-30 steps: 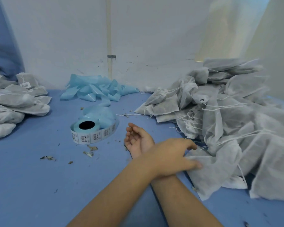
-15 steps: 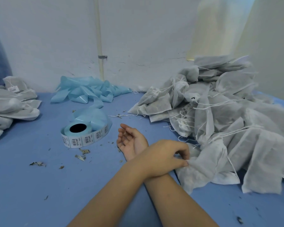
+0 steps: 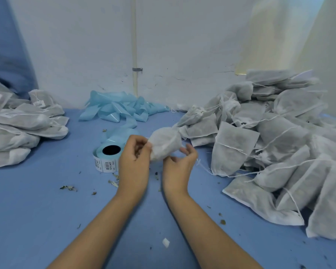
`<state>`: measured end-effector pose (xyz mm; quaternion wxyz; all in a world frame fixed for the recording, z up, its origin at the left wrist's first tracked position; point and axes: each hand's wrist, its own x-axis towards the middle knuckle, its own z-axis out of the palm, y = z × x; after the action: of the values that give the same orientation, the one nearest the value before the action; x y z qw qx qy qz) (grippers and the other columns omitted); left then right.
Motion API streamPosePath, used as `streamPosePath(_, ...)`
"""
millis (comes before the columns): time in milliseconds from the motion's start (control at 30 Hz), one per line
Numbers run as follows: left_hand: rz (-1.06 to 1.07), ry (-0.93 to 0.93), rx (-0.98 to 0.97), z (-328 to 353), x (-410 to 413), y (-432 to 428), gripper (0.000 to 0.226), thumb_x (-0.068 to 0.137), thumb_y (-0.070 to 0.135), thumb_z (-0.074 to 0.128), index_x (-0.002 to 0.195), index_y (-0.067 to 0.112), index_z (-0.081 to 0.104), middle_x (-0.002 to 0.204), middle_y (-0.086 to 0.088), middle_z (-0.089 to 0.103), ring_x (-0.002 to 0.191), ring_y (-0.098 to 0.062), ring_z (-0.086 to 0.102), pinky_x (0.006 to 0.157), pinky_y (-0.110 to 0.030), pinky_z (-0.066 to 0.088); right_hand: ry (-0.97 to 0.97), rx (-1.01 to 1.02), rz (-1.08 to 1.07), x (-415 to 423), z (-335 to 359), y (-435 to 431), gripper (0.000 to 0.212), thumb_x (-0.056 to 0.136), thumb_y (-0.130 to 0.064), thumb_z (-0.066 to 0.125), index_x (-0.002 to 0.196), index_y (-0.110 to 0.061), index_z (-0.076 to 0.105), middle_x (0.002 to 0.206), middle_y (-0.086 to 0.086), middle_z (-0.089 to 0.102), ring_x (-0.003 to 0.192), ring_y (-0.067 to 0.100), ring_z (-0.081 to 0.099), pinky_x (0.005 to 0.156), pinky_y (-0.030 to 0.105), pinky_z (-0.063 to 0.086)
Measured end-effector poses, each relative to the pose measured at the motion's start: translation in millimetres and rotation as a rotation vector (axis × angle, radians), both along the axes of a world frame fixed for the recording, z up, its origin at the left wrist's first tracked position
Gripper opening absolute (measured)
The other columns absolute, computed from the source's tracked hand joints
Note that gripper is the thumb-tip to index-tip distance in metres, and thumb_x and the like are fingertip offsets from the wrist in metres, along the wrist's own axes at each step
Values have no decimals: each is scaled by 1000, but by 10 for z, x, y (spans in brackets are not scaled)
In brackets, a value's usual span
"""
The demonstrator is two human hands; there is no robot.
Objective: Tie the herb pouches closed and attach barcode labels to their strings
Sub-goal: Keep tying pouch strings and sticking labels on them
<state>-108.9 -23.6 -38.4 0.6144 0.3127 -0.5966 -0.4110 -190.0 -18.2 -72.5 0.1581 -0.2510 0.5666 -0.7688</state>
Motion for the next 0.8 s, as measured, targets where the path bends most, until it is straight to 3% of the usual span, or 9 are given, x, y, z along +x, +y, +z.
streamPosePath(67,93,-23,18,-84,18,-27,25,91,3,53,76,22,50,73,10,53,62,5,47,62,-8,38,118,46,-73,13,-2,19,73,80,-1,69,139,-12,28,127,0,31,91,11,51,80,13,46)
streamPosePath(167,136,-101,33,-149,4,-59,24,90,5,54,74,22,50,70,10,53,62,2,46,61,-12,38,441,97,-133,52,6,68,75,71,9,62,137,-17,38,135,-2,26,111,15,38,101,20,35)
streamPosePath(233,88,-26,129,-171,-15,-62,20,93,13,52,73,16,55,66,7,56,61,-7,49,59,-21,43,639,147,-111,51,6,89,60,72,7,57,122,-25,58,136,-8,31,111,8,29,97,16,30)
streamPosePath(300,-9,182,281,-150,-12,-54,31,98,23,44,75,9,61,64,1,63,56,-13,56,50,-26,46,682,190,-63,43,37,106,37,77,-2,62,106,-24,67,129,-11,47,114,12,37,92,18,32)
streamPosePath(400,-163,329,411,-158,6,-58,32,100,27,37,90,14,64,89,1,69,49,-18,60,39,-25,44,195,40,177,2,103,124,16,80,-11,73,92,-18,65,91,-4,69,88,14,62,74,17,47)
streamPosePath(467,-241,209,426,-201,-7,-63,23,100,22,39,110,18,59,105,2,65,52,-20,62,39,-26,45,-60,-14,222,-44,116,140,13,81,-18,75,86,-15,63,73,-7,68,67,9,62,60,16,48)
streamPosePath(567,-232,-85,329,-306,-57,-71,34,98,7,44,130,17,49,108,-4,65,71,-16,67,56,-26,53,-218,-13,213,-130,112,155,19,84,-26,72,83,-10,61,57,-8,60,48,4,53,49,17,44)
streamPosePath(700,-121,-115,322,-338,-22,-116,15,95,6,52,103,7,65,82,-5,68,68,-10,65,62,-19,54,-338,9,262,-221,122,131,27,84,-33,71,79,-10,59,55,-6,58,47,6,50,52,21,43)
streamPosePath(800,-129,-132,342,-339,1,-132,11,91,11,61,83,8,66,64,-3,66,54,-9,59,56,-18,51,-510,-90,411,-283,132,154,19,87,-26,67,82,-7,66,72,1,69,62,9,65,59,18,52)
